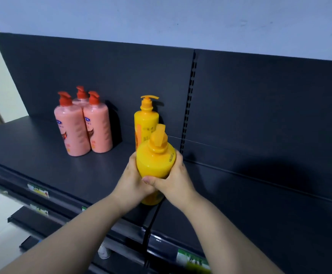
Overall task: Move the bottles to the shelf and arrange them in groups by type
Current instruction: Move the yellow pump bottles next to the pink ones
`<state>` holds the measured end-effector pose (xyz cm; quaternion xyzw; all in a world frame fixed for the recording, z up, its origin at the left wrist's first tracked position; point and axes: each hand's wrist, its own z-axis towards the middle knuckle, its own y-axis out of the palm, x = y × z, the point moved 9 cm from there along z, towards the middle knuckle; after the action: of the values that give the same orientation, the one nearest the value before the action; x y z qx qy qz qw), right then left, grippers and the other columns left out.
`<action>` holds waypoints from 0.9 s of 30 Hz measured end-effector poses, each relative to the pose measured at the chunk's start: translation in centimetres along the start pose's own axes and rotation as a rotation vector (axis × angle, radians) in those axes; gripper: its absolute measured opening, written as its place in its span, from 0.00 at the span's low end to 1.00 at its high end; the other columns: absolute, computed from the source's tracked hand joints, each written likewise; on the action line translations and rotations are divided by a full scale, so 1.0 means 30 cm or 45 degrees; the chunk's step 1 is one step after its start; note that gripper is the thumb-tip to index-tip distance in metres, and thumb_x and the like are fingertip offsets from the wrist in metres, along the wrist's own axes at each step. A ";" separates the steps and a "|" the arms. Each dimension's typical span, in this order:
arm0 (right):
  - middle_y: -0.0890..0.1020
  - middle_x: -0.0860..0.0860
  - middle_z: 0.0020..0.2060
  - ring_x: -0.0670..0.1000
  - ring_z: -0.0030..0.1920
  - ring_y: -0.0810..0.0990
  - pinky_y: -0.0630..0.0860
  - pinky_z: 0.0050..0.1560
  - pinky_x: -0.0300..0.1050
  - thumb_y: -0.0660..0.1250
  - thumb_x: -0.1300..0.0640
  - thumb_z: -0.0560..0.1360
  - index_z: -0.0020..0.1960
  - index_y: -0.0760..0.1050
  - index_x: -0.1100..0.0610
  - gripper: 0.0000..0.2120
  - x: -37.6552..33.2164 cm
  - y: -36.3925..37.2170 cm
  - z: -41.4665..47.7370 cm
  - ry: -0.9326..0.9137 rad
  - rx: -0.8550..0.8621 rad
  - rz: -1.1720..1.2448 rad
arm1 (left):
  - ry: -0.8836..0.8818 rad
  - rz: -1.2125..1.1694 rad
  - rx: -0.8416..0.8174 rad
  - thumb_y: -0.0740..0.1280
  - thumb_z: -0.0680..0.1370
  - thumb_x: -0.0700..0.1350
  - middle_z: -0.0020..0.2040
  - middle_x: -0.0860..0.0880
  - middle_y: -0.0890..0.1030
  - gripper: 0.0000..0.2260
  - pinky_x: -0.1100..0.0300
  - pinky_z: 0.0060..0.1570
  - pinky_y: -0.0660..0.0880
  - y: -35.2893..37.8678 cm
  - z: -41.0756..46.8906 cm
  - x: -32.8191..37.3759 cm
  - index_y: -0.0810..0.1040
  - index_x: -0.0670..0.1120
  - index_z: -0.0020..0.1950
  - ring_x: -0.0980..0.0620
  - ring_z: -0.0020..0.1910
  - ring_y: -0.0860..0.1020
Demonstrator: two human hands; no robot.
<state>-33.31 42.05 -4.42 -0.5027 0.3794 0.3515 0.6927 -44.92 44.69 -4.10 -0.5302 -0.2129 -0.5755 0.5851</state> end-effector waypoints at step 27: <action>0.66 0.50 0.68 0.52 0.65 0.68 0.69 0.63 0.48 0.76 0.47 0.65 0.74 0.49 0.51 0.48 0.143 0.031 0.395 0.260 0.389 -0.030 | -0.034 1.221 -0.445 0.54 0.78 0.61 0.55 0.46 0.77 0.22 0.55 0.42 0.69 0.021 0.425 -0.249 0.64 0.45 0.61 0.45 0.53 0.77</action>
<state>-30.07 54.15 -6.14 -0.4291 0.4908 0.2287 0.7230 -41.58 58.92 -6.33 -0.6656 0.1462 -0.2624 0.6832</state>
